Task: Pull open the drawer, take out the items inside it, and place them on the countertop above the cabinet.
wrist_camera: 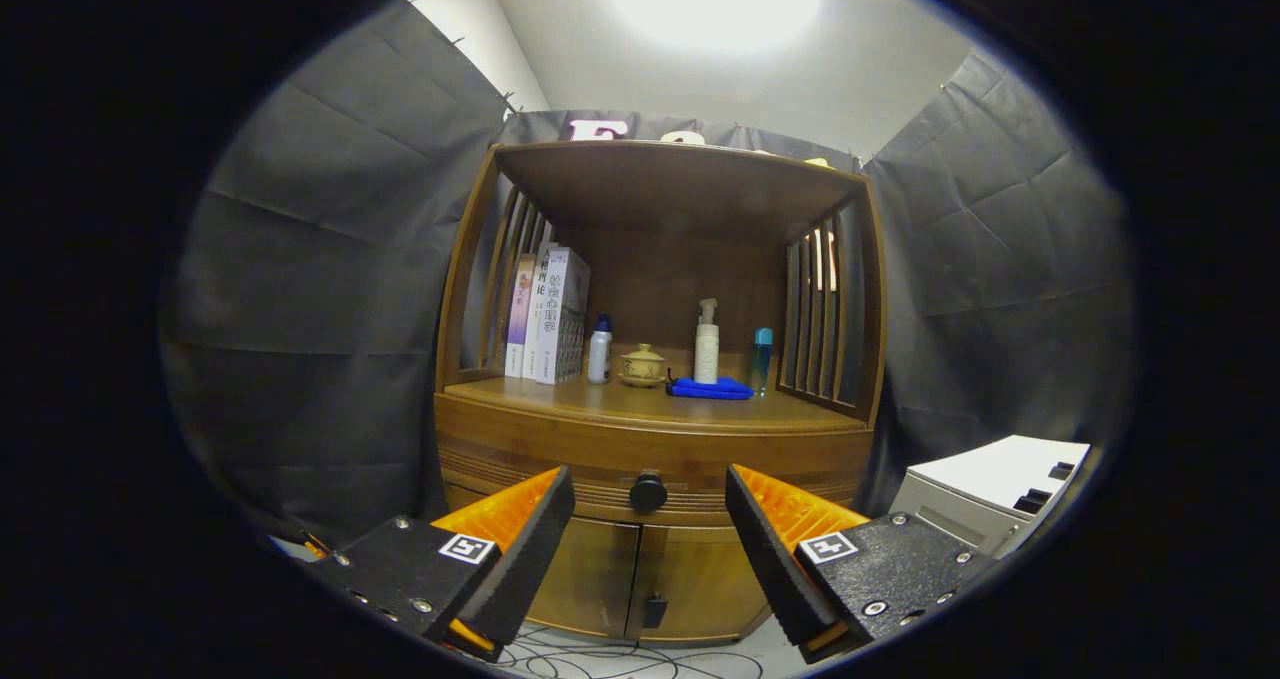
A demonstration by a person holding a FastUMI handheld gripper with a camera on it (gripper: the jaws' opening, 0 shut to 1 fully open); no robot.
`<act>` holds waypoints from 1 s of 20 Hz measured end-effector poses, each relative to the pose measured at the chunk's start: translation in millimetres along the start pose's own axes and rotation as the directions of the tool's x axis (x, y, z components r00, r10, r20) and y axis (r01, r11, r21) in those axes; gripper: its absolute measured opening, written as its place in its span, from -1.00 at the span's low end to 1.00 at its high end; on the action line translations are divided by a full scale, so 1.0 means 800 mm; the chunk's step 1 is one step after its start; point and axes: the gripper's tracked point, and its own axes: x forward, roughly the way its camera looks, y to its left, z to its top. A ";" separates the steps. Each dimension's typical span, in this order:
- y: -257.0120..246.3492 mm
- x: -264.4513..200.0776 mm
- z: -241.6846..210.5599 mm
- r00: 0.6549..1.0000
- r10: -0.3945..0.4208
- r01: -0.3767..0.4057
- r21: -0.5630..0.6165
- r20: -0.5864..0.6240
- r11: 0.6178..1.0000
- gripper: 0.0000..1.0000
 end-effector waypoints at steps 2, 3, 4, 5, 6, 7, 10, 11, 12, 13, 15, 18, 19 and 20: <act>-0.002 0.002 -0.001 1.000 -0.005 0.005 0.009 -0.007 1.000 0.90; -0.003 0.005 -0.002 1.000 -0.008 0.008 0.009 -0.016 1.000 0.90; -0.005 0.008 -0.001 1.000 -0.014 0.014 0.007 -0.021 1.000 0.89; -0.006 0.012 0.001 1.000 -0.018 0.018 0.008 -0.024 1.000 0.90; -0.007 0.017 0.003 0.999 -0.019 0.019 0.011 -0.027 1.000 0.90; -0.008 0.022 0.002 0.999 -0.022 0.022 0.015 -0.030 1.000 0.90; -0.008 0.044 0.000 0.999 -0.025 0.026 0.038 -0.040 0.999 0.90; -0.009 0.055 -0.005 0.998 -0.029 0.031 0.046 -0.048 0.998 0.90; -0.010 0.064 -0.012 0.998 -0.031 0.034 0.054 -0.061 0.998 0.90; -0.011 0.074 -0.019 0.997 -0.034 0.039 0.060 -0.073 0.997 0.90; -0.012 0.093 -0.036 0.994 -0.036 0.044 0.069 -0.105 0.997 0.90; -0.013 0.122 -0.053 0.990 -0.034 0.042 0.056 -0.137 0.998 0.90; -0.012 0.132 -0.062 0.989 -0.037 0.045 0.053 -0.146 0.998 0.90; -0.012 0.142 -0.070 0.987 -0.037 0.047 0.058 -0.154 0.997 0.90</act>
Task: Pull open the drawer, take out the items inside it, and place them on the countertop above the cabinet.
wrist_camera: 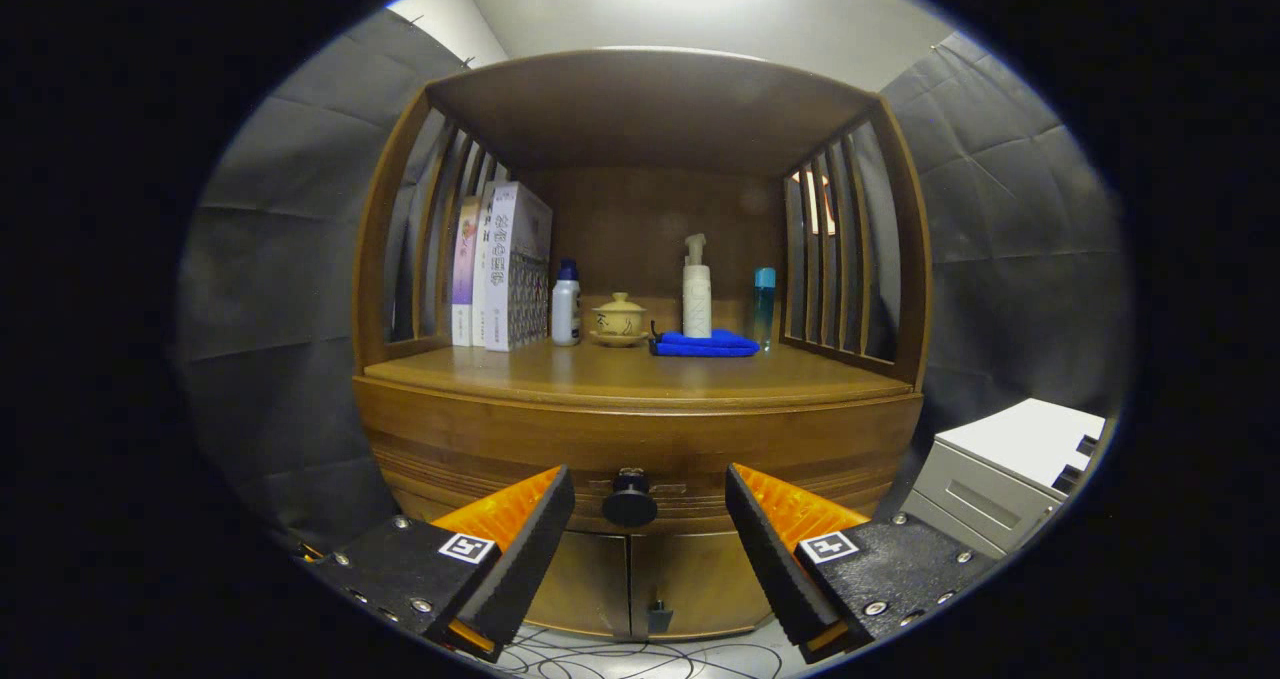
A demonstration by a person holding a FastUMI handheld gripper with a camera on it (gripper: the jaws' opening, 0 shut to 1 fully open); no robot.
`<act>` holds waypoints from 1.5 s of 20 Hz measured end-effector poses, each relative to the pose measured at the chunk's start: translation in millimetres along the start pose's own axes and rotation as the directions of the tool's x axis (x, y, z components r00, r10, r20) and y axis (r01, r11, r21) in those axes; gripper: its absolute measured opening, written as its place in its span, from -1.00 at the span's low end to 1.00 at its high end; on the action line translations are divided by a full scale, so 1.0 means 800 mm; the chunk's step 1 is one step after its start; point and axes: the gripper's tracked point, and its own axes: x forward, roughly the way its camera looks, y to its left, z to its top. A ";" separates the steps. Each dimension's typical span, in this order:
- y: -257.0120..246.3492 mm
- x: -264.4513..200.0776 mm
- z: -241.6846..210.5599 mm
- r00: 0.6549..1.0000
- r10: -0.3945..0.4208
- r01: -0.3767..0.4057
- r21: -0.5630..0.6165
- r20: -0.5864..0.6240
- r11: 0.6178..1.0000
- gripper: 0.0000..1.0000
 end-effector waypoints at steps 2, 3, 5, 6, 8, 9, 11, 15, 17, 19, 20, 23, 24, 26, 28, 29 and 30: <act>0.004 0.017 -0.013 1.000 0.014 -0.014 0.014 -0.028 1.000 0.90; 0.004 0.026 -0.021 0.999 0.018 -0.017 0.018 -0.046 1.000 0.90; 0.009 0.043 -0.038 0.997 0.030 -0.027 0.036 -0.076 0.999 0.90; 0.013 0.050 -0.044 0.995 0.043 -0.039 0.042 -0.087 0.998 0.90; 0.016 0.058 -0.058 0.991 0.060 -0.056 0.035 -0.119 0.998 0.89; 0.018 0.064 -0.062 0.989 0.067 -0.063 0.037 -0.132 0.997 0.87; 0.026 0.071 -0.064 0.986 0.094 -0.087 0.052 -0.138 0.995 0.67; 0.020 0.075 -0.067 0.985 0.065 -0.064 0.010 -0.159 0.998 0.10; 0.021 0.074 -0.068 0.982 0.070 -0.066 0.027 -0.177 0.997 -0.11; 0.020 0.069 -0.068 0.981 0.077 -0.076 0.013 -0.179 0.997 -0.18; 0.020 0.065 -0.066 0.982 0.075 -0.076 0.000 -0.175 0.997 -0.18; 0.017 0.038 -0.067 0.983 0.054 -0.058 -0.019 -0.174 0.998 -0.20; 0.016 0.030 -0.068 0.983 0.045 -0.049 -0.020 -0.181 0.999 -0.20; 0.015 0.010 -0.069 0.980 0.028 -0.036 -0.039 -0.195 0.999 -0.20; 0.015 -0.008 -0.069 0.976 0.022 -0.034 -0.050 -0.214 0.998 -0.20; 0.014 -0.016 -0.070 0.975 0.020 -0.031 -0.047 -0.220 0.998 -0.21; 0.013 -0.025 -0.070 0.973 0.019 -0.029 -0.042 -0.229 0.999 -0.20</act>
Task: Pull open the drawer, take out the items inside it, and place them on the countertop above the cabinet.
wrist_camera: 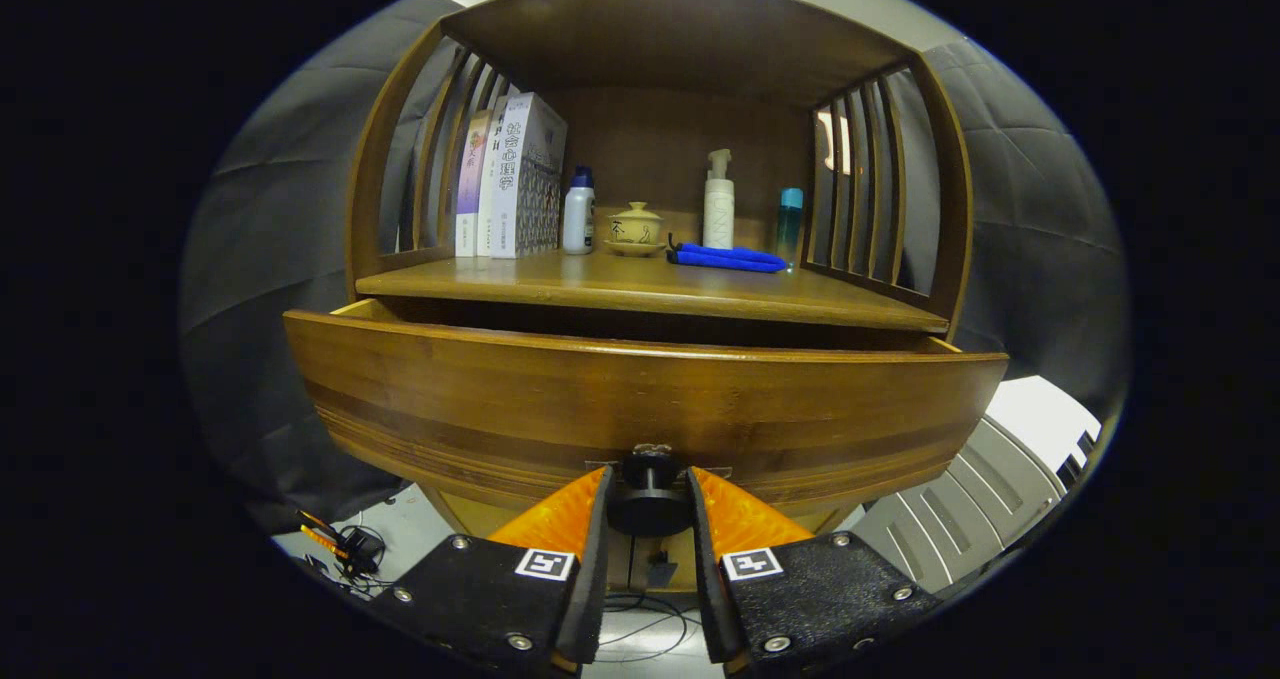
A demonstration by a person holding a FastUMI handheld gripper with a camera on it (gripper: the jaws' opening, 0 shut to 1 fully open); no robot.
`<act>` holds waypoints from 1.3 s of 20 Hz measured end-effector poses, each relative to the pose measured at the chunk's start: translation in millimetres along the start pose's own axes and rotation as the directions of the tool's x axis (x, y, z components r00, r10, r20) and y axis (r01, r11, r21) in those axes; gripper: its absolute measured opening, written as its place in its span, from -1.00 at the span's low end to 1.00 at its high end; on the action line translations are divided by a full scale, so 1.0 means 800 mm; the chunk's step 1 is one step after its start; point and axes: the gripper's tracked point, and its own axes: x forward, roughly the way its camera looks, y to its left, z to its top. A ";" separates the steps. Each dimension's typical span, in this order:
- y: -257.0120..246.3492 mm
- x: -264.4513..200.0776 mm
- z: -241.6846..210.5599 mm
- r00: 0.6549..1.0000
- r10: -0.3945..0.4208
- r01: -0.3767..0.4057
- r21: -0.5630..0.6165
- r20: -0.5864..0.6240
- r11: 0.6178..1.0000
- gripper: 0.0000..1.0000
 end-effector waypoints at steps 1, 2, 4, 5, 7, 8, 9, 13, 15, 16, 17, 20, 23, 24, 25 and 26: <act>0.000 -0.010 -0.003 1.000 -0.001 0.001 0.002 -0.004 1.000 -0.20; -0.001 -0.019 -0.006 1.000 -0.002 0.002 0.001 -0.011 1.000 -0.21; -0.002 -0.037 -0.008 1.000 -0.009 0.009 -0.014 -0.009 1.000 -0.21; -0.002 -0.044 -0.011 1.000 -0.014 0.014 -0.027 -0.007 1.000 -0.21; -0.003 -0.059 -0.016 1.000 -0.019 0.019 -0.046 -0.016 0.999 -0.20; -0.003 -0.067 -0.018 0.999 -0.021 0.019 -0.045 -0.025 0.999 -0.20; -0.003 -0.075 -0.019 0.999 -0.019 0.017 -0.042 -0.027 0.999 -0.21; -0.005 -0.109 -0.027 0.999 -0.016 0.015 -0.049 -0.033 0.999 -0.21; -0.005 -0.125 -0.036 0.999 -0.020 0.017 -0.060 -0.050 0.998 -0.21; -0.005 -0.135 -0.036 0.999 -0.019 0.016 -0.054 -0.048 0.998 -0.21; -0.006 -0.147 -0.014 1.000 -0.023 0.023 -0.025 0.020 0.999 -0.21; -0.024 -0.184 0.072 0.974 -0.086 0.075 0.058 0.207 0.995 -0.72; -0.025 -0.195 0.062 0.982 -0.086 0.067 0.117 0.166 0.991 -0.45; -0.028 -0.192 0.056 0.985 -0.085 0.069 0.108 0.151 0.992 -0.20; -0.029 -0.186 0.052 0.988 -0.081 0.070 0.092 0.132 0.993 0.06; -0.029 -0.180 0.051 0.991 -0.077 0.068 0.077 0.113 0.995 0.32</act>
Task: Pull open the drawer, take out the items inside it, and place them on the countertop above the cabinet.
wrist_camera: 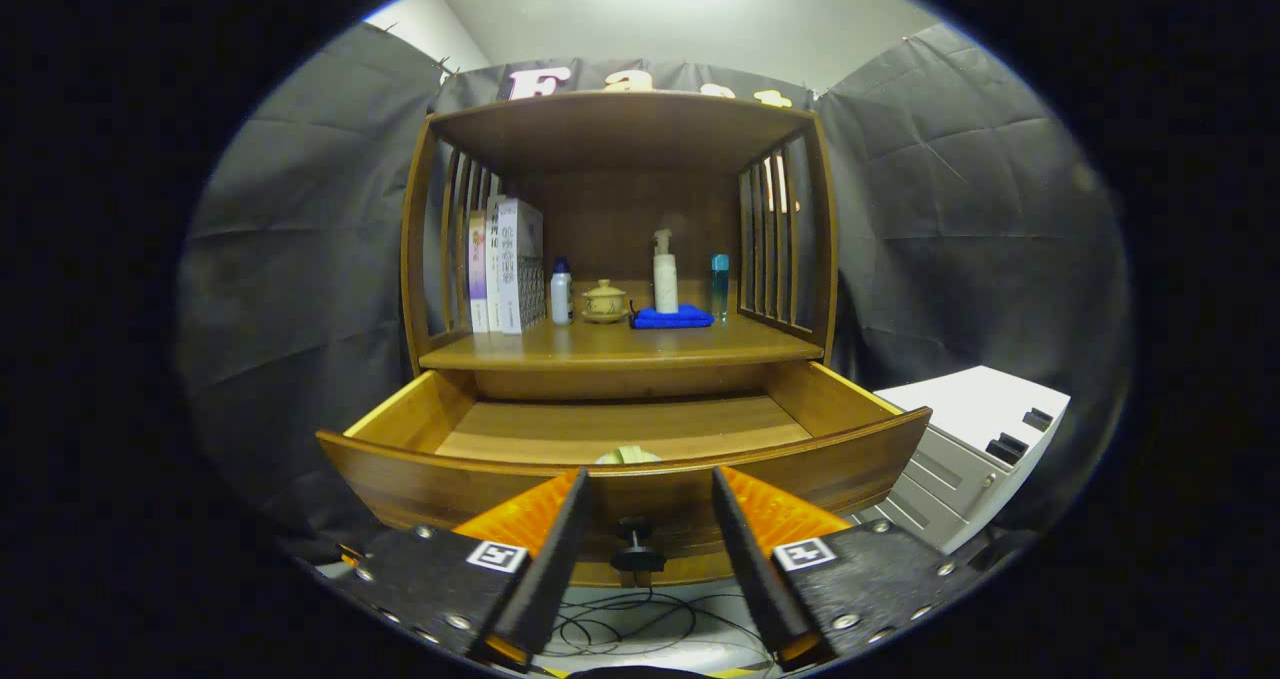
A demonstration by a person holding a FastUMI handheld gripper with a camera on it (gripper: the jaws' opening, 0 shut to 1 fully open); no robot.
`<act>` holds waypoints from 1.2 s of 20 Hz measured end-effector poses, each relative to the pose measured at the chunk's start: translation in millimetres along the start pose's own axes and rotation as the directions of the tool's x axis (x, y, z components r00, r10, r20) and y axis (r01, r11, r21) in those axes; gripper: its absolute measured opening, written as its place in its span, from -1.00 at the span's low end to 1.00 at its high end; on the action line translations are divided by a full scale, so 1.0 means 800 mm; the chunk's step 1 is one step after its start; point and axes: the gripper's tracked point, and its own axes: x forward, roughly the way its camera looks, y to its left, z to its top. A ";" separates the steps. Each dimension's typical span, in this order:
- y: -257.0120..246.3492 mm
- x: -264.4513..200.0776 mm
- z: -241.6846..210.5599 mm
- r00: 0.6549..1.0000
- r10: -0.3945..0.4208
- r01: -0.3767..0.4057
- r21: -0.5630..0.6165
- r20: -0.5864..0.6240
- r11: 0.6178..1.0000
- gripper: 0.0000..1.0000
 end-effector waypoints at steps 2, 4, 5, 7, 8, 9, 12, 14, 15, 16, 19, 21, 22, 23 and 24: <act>0.003 0.017 0.005 0.999 0.007 -0.008 -0.014 -0.038 1.000 0.83; 0.009 0.038 0.016 0.998 0.010 -0.012 -0.019 -0.063 1.000 0.87; 0.009 0.050 0.021 0.997 0.000 -0.001 -0.025 -0.078 1.000 0.87; 0.009 0.079 0.020 0.990 -0.032 0.027 -0.042 -0.137 0.999 0.87; 0.013 0.094 0.015 0.982 -0.040 0.031 -0.050 -0.185 0.998 0.87; 0.020 0.109 0.004 0.971 -0.039 0.027 -0.055 -0.236 0.998 0.87; 0.030 0.146 -0.024 0.929 -0.027 0.015 -0.035 -0.370 0.999 0.89; 0.034 0.163 -0.043 0.893 -0.014 0.010 -0.012 -0.450 1.000 0.90; 0.030 0.167 -0.055 0.873 -0.019 0.015 -0.011 -0.488 1.000 0.91; 0.022 0.167 -0.060 0.859 -0.044 0.024 -0.047 -0.510 0.999 0.91; 0.033 0.191 -0.091 0.815 -0.005 -0.017 -0.032 -0.580 0.999 0.88; 0.037 0.193 -0.112 0.787 0.003 -0.051 -0.059 -0.617 0.997 0.81; 0.037 0.193 -0.103 0.797 0.010 -0.060 -0.063 -0.604 0.996 0.66; 0.036 0.198 -0.101 0.809 0.008 -0.049 -0.054 -0.588 0.997 0.60; 0.038 0.197 -0.102 0.816 0.009 -0.042 -0.044 -0.578 0.998 0.37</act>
